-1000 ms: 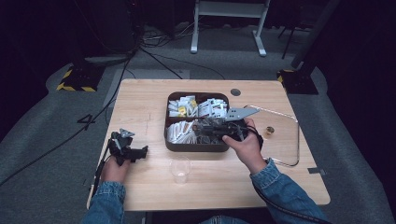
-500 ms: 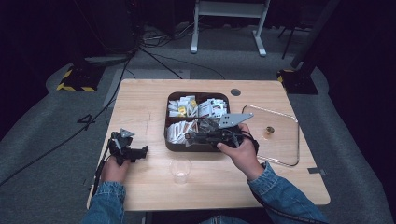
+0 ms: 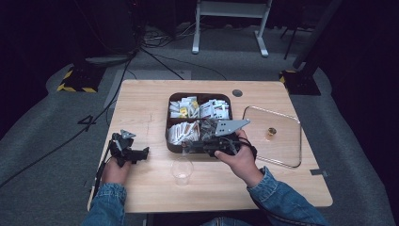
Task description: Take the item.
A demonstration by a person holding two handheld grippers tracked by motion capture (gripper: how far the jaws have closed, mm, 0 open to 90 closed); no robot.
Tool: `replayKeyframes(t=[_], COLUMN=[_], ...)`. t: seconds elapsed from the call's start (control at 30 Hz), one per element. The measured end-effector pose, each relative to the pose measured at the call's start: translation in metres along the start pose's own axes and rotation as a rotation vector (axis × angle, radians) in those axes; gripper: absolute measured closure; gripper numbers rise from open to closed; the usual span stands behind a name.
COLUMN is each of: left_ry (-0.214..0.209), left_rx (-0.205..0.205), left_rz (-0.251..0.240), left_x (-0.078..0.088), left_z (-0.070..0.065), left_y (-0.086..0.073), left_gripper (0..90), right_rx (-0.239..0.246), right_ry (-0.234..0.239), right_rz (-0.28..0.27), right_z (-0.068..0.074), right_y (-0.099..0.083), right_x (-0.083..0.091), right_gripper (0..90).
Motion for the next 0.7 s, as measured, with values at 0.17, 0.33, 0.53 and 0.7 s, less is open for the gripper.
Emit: replayKeyframes(t=[0.17,0.33,0.53,0.7], left_ry=[0.0,0.0,0.0,0.0], left_rx=[0.001,0.0,0.001,0.0], left_rz=[0.0,0.0,0.0,0.0], left_x=[0.0,0.0,0.0,0.0], left_z=[0.0,0.0,0.0,0.0], left_y=[0.0,0.0,0.0,0.0], left_gripper=[0.0,0.0,0.0,0.0], right_rx=[0.009,0.005,0.012,0.014], right_ry=[0.027,0.046,0.073,0.088], right_rz=[0.016,0.028,0.049,0.068], right_z=[0.008,0.013,0.023,0.028], right_y=[-0.004,-0.008,-0.013,-0.019], right_x=[-0.006,-0.011,-0.015,-0.02], right_gripper=[84.8,84.8,84.7,84.8])
Point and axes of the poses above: each handheld gripper's, and its own axes: x roughly backward along the jaws, y roughly out of its top, z roughly to its left, the point moved 8 cm from there along -x, roughly forward along the jaws, and after that the axes turned 1 degree about y, right-handed, at the moved point
